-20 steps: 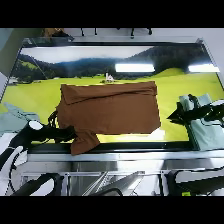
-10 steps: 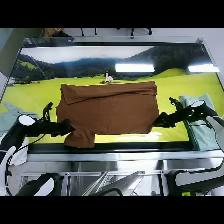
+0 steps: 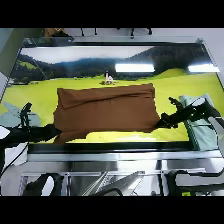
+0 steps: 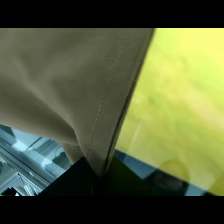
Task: Fold the shirts.
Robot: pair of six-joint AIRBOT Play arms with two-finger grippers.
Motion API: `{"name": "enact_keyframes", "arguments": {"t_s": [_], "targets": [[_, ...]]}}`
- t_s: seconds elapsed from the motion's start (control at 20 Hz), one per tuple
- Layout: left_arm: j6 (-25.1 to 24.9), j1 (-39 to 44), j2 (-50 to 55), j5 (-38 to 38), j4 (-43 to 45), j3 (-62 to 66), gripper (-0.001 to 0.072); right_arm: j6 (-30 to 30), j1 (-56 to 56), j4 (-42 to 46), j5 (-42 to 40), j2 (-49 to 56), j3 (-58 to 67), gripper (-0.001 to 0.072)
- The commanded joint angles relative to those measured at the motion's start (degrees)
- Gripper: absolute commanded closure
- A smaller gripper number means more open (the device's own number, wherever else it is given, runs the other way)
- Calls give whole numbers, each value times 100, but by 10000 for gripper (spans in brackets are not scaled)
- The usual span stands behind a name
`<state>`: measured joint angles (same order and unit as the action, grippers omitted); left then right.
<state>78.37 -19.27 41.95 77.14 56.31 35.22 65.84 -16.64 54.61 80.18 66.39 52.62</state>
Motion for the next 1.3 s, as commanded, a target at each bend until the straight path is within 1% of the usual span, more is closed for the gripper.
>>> {"name": "enact_keyframes", "arguments": {"t_s": [0.0,0.05,0.15,0.25,0.35,0.4,0.45,0.5,0.65,0.75,0.9,1.0,1.1,1.15,1.2,1.25], "targets": [[435,-111,-629,592,916,4,693,1010,7,1296,269,-271,-24,688],[498,-114,-765,726,1086,4,693,1211,7,1460,289,-341,-52,688],[527,-111,-933,776,1185,4,693,1379,13,1440,282,-472,-90,688],[503,-111,-944,461,1091,7,693,1248,20,1036,118,-662,-83,689],[205,-96,-588,17,575,122,693,667,20,70,-275,-774,55,689],[72,-24,-284,-245,254,293,693,337,22,-555,-533,-774,164,688],[-37,120,61,-485,96,542,693,76,22,-1054,-831,-765,249,688],[-39,295,402,-695,72,815,693,-153,35,-1478,-1180,-726,330,688],[-42,887,1665,-1276,111,1799,693,-765,39,-2190,-1961,-308,492,688],[-37,1154,2540,-1528,114,2354,693,-1296,39,-2704,-2271,74,518,688],[-35,1279,3751,-1587,116,2946,693,-2404,68,-3689,-2667,693,520,687],[-37,1244,4288,-1576,120,3139,691,-2677,68,-3814,-2728,1008,557,669],[-35,1191,4684,-1475,98,3346,687,-2710,57,-3783,-2721,1178,632,382],[-37,1189,4819,-1423,105,3464,445,-2710,24,-3716,-2651,1174,704,376],[-37,1189,4918,-1366,105,3620,8,-2710,-48,-3600,-2422,1156,872,377],[-33,1189,4986,-1296,109,3807,8,-2704,-131,-3377,-2201,1145,1097,346]]}}
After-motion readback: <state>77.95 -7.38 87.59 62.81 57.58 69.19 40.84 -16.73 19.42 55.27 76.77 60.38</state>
